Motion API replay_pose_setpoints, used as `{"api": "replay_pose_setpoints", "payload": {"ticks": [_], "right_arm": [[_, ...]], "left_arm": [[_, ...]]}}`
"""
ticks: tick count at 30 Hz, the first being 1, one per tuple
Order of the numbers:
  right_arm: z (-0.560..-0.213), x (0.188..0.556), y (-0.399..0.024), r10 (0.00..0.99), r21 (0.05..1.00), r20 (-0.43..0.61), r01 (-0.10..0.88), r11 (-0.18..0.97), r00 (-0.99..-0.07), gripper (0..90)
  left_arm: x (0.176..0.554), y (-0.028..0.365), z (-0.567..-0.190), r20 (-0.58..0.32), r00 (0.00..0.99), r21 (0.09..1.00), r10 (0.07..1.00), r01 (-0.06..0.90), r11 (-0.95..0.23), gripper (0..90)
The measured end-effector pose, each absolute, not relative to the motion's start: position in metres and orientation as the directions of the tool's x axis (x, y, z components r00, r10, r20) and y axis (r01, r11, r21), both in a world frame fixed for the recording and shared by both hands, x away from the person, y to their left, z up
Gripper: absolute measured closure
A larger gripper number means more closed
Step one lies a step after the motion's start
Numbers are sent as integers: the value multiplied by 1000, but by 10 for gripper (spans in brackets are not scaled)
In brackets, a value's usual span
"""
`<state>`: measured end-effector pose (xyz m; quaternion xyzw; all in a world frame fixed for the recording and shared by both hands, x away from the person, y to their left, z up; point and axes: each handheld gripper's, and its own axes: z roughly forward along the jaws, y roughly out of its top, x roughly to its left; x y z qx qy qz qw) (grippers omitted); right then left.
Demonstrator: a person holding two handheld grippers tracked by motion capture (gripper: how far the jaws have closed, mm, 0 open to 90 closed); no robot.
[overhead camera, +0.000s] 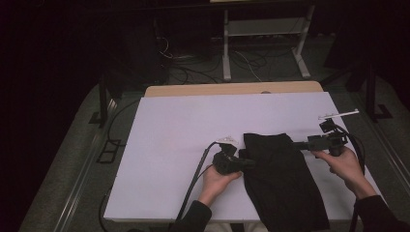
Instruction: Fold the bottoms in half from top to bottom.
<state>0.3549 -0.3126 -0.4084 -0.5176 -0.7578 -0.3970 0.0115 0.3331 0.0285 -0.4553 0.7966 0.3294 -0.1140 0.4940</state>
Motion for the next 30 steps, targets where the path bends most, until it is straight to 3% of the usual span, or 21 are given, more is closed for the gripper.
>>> {"api": "replay_pose_setpoints", "payload": {"ticks": [18, 30], "right_arm": [[-409, 383, -309, 804, 584, 399, 798, 149, -441, 1], [-413, 401, -305, 797, 564, 404, 808, 170, -449, 62]], "left_arm": [[332, 30, -454, -492, 762, 714, 422, 630, -304, 859], [332, 28, -456, -490, 765, 713, 419, 628, -312, 859]]}}
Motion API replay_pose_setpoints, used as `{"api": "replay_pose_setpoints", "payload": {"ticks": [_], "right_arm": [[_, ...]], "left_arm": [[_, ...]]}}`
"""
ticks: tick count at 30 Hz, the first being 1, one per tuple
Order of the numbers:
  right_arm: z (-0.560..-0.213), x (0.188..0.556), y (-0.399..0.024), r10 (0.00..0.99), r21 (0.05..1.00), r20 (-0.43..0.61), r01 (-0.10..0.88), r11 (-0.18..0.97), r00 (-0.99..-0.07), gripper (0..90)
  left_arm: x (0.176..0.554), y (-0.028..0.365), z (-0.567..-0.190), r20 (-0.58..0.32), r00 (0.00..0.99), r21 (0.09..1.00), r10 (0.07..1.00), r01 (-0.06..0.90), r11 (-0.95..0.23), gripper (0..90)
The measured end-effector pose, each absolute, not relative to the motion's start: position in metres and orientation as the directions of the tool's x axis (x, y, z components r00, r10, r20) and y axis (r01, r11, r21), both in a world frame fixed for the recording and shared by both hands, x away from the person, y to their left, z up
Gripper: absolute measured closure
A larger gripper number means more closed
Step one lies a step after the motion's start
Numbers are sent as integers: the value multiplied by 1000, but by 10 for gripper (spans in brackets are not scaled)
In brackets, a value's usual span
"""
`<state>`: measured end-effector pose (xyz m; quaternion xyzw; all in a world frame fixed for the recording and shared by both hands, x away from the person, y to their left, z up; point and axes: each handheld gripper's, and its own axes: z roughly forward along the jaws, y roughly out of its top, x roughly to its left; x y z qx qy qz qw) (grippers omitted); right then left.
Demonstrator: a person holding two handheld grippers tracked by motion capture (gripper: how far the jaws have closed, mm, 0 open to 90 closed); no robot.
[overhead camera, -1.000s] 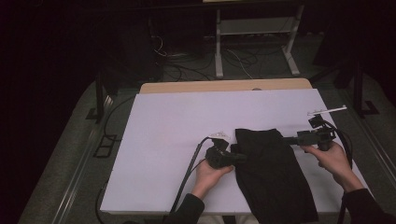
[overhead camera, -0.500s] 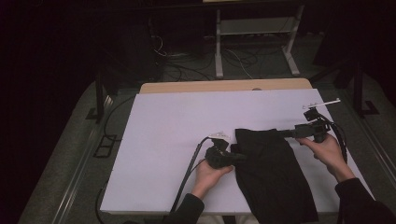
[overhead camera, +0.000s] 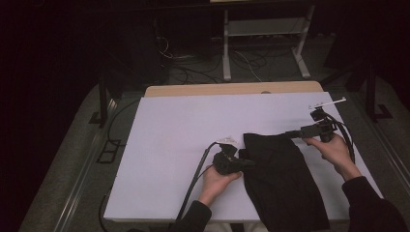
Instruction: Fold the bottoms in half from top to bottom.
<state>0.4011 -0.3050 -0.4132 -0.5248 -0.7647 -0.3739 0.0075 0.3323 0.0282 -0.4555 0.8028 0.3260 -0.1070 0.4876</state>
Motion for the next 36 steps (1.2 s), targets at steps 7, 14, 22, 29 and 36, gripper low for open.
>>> {"api": "replay_pose_setpoints", "payload": {"ticks": [7, 14, 22, 29, 36], "right_arm": [[-420, 408, -301, 798, 545, 385, 812, 208, -463, 102], [-428, 411, -299, 795, 505, 396, 832, 230, -460, 127], [-434, 413, -297, 792, 471, 404, 846, 248, -458, 140], [-438, 413, -295, 784, 446, 432, 861, 243, -445, 235], [-441, 415, -297, 767, 431, 472, 873, 230, -435, 343]], "left_arm": [[332, 27, -456, -488, 763, 714, 424, 628, -309, 859], [330, 25, -457, -479, 769, 715, 423, 621, -321, 859], [330, 25, -457, -475, 772, 714, 422, 619, -327, 858], [329, 24, -458, -474, 773, 714, 422, 618, -330, 857], [329, 24, -459, -476, 773, 713, 419, 618, -331, 857]]}}
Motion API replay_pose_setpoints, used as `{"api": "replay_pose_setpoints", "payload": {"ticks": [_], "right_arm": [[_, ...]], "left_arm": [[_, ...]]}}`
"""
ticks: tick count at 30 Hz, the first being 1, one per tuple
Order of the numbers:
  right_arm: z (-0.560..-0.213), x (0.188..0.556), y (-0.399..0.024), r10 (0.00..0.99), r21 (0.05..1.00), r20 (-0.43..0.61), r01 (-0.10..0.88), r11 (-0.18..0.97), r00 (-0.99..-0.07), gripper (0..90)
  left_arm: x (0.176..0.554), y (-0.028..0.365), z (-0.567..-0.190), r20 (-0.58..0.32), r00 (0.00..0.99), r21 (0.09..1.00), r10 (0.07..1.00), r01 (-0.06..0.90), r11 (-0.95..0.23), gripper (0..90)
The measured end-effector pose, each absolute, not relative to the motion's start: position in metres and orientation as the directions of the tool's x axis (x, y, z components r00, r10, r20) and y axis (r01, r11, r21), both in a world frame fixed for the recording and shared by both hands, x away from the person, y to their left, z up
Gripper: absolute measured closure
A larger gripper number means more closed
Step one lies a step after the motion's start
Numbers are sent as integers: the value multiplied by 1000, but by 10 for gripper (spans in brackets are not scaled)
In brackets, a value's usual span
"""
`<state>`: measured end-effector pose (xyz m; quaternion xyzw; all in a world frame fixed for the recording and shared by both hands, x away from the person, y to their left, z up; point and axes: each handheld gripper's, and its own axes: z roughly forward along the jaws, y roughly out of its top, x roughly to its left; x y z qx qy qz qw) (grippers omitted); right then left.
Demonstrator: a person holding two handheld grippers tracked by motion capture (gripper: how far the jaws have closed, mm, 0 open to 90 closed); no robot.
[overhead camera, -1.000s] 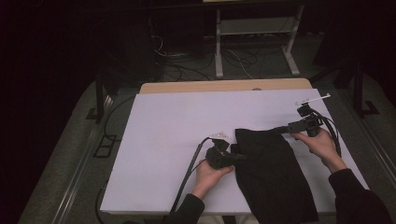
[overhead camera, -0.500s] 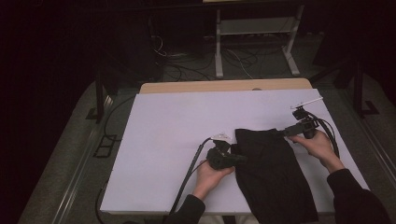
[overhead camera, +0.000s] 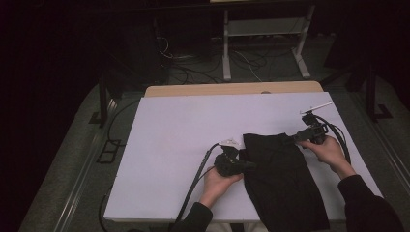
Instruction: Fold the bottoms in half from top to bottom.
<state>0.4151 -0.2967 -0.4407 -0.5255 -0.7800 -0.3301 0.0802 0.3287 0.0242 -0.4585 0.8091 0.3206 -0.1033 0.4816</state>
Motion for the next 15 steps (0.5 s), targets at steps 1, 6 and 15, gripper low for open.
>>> {"api": "replay_pose_setpoints", "payload": {"ticks": [1, 6, 15], "right_arm": [[-441, 415, -297, 767, 427, 474, 874, 231, -433, 357], [-444, 417, -298, 754, 427, 496, 877, 221, -431, 385], [-447, 419, -291, 729, 415, 521, 878, 240, -445, 659]], "left_arm": [[329, 24, -459, -477, 772, 712, 420, 620, -330, 857], [329, 23, -459, -478, 773, 712, 417, 619, -332, 858], [329, 23, -460, -477, 775, 711, 415, 618, -336, 858]]}}
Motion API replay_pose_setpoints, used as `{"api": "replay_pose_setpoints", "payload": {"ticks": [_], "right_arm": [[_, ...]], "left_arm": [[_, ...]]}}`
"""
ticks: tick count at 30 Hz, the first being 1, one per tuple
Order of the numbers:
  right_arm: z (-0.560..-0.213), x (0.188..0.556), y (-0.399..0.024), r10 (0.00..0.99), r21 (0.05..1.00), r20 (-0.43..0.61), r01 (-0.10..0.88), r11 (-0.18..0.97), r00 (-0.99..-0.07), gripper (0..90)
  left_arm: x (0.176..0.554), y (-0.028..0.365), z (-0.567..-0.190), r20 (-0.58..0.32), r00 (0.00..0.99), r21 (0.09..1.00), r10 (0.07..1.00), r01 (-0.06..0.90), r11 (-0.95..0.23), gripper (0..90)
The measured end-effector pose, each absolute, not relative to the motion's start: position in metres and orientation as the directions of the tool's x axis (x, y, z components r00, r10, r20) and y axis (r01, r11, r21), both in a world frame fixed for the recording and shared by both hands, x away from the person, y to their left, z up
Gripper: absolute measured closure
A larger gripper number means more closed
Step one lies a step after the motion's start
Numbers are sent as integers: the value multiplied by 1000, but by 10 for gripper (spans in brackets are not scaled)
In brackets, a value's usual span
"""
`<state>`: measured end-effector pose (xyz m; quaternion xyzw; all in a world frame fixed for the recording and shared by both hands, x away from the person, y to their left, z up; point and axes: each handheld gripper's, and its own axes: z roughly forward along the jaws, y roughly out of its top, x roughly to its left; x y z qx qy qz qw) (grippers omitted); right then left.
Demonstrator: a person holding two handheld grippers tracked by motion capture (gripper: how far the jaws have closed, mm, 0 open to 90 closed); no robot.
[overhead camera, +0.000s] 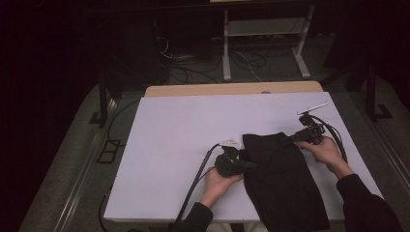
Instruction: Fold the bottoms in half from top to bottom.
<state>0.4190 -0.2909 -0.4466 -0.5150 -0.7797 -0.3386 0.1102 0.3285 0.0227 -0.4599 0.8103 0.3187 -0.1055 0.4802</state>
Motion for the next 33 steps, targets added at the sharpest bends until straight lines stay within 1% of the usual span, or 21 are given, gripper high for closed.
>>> {"api": "replay_pose_setpoints", "payload": {"ticks": [4, 5, 11, 19, 22, 26, 33], "right_arm": [[-445, 417, -291, 733, 417, 507, 873, 253, -454, 813], [-444, 416, -291, 733, 423, 502, 870, 254, -459, 819], [-433, 402, -288, 730, 497, 441, 820, 285, -521, 827], [-417, 378, -291, 714, 572, 425, 776, 265, -557, 832], [-410, 373, -291, 689, 594, 452, 767, 242, -567, 833], [-405, 369, -290, 670, 616, 465, 755, 225, -579, 833], [-399, 363, -293, 641, 619, 504, 760, 200, -579, 833]], "left_arm": [[329, 23, -460, -478, 775, 712, 414, 618, -334, 857], [329, 23, -460, -479, 774, 712, 414, 618, -334, 857], [328, 21, -460, -483, 772, 714, 414, 621, -324, 857], [323, 16, -461, -458, 782, 719, 422, 605, -342, 846], [321, 12, -462, -449, 783, 721, 431, 602, -343, 824], [317, 7, -463, -441, 790, 725, 426, 593, -350, 813], [315, 6, -461, -429, 796, 725, 428, 586, -363, 792]]}}
